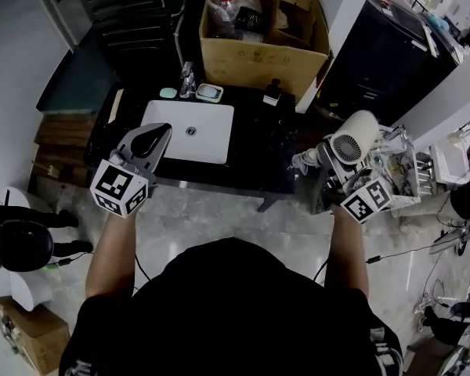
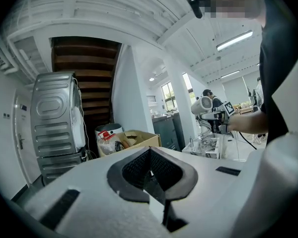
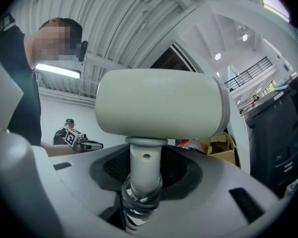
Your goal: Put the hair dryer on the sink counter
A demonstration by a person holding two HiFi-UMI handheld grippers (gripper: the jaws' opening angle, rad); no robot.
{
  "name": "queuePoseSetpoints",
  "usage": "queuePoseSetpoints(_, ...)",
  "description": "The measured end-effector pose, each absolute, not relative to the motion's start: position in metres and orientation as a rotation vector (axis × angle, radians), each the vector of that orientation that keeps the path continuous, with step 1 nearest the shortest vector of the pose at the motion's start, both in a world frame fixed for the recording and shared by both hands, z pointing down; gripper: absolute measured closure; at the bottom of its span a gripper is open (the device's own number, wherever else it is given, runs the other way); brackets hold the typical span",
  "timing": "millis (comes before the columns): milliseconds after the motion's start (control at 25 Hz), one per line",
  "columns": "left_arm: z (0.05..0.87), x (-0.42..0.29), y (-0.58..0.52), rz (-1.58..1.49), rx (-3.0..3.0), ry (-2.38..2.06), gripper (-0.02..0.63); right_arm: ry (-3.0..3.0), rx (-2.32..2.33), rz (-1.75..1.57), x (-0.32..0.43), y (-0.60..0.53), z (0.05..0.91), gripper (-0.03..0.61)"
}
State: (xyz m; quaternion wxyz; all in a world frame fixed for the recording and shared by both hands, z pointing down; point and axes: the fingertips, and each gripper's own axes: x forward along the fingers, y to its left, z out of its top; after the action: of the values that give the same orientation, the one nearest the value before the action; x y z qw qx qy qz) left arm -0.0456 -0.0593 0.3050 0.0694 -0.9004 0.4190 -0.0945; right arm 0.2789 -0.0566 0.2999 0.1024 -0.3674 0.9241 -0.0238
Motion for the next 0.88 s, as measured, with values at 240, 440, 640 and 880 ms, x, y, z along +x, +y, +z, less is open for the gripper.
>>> queuePoseSetpoints(240, 0.308, -0.025, -0.068, -0.275, -2.725, 1.27, 0.599, 2.758, -1.052, -0.068, 0.286, -0.072, 0.299, 0.425)
queuePoseSetpoints(440, 0.317, -0.012, -0.071, -0.281, -2.75, 1.261, 0.599, 2.769, -1.048, -0.06, 0.293, -0.079, 0.296, 0.425)
queuePoseSetpoints(640, 0.323, -0.003, -0.079, -0.284, -2.769, 1.243, 0.598, 2.788, -1.056, -0.066, 0.298, -0.082, 0.298, 0.425)
queuePoseSetpoints(880, 0.333, 0.002, -0.075, -0.293, -2.798, 1.225, 0.598, 2.804, -1.059, -0.091, 0.293, -0.082, 0.304, 0.425)
